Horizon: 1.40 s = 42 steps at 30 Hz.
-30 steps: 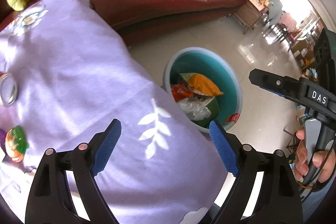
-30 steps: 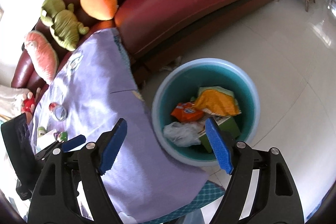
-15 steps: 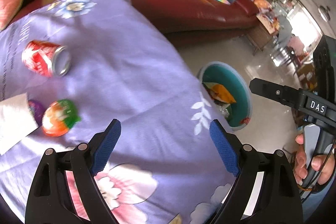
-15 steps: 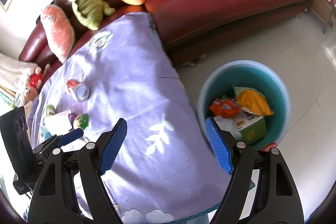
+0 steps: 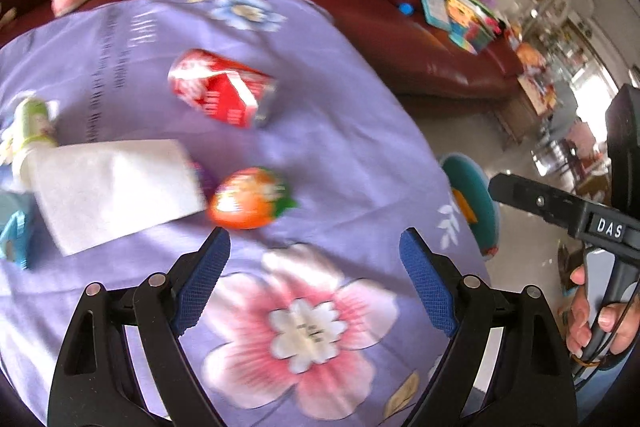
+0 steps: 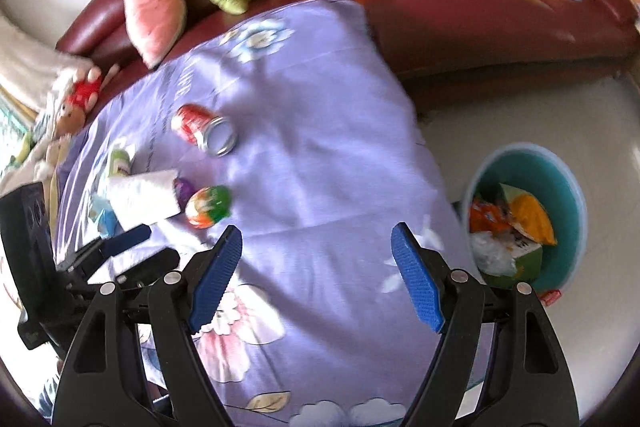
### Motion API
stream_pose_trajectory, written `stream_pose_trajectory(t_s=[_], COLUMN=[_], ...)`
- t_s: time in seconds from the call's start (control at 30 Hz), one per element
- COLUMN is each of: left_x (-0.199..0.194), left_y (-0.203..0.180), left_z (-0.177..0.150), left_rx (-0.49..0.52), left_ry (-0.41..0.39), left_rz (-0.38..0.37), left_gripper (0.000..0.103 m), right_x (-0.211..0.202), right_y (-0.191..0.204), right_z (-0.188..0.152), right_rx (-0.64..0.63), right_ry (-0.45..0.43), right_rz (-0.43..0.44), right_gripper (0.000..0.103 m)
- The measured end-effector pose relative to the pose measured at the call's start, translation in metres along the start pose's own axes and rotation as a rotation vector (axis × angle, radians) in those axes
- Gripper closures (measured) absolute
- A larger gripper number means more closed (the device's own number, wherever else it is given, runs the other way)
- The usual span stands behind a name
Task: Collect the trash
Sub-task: 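Move both tools back over the table toward the tissue and wrapper, then grasp the light-blue wrapper with the left tool while the right tool grasps the white tissue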
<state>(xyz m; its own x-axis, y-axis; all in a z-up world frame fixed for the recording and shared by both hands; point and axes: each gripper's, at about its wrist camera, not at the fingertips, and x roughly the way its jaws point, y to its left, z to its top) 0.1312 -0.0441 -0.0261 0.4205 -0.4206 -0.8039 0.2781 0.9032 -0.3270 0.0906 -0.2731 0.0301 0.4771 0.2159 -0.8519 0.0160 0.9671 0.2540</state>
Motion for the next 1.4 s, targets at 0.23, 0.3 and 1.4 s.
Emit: stream_pose_trajectory(t_s=[0.23,0.3,1.4], left_x=[-0.037,-0.049,-0.051], left_y=[0.072,0.095,0.251], left_z=[-0.007,-0.010,-0.018], left_rx=[-0.109,-0.149,-0.443], left_ry=[-0.037,-0.049,-0.076], left_rz=[0.076,0.099,0.235], left_gripper=[0.016,0.016,0.078], right_x=[0.016,0.023,0.161], right_y=[0.067,0.088,0.276], right_z=[0.008,0.012,0.028], right_rx=[-0.163,-0.216,-0.820], right_ry=[0.041,0.060,0.255], right_rz=[0.016,0.026,0.133], right_gripper=[0.030,0.030,0.029])
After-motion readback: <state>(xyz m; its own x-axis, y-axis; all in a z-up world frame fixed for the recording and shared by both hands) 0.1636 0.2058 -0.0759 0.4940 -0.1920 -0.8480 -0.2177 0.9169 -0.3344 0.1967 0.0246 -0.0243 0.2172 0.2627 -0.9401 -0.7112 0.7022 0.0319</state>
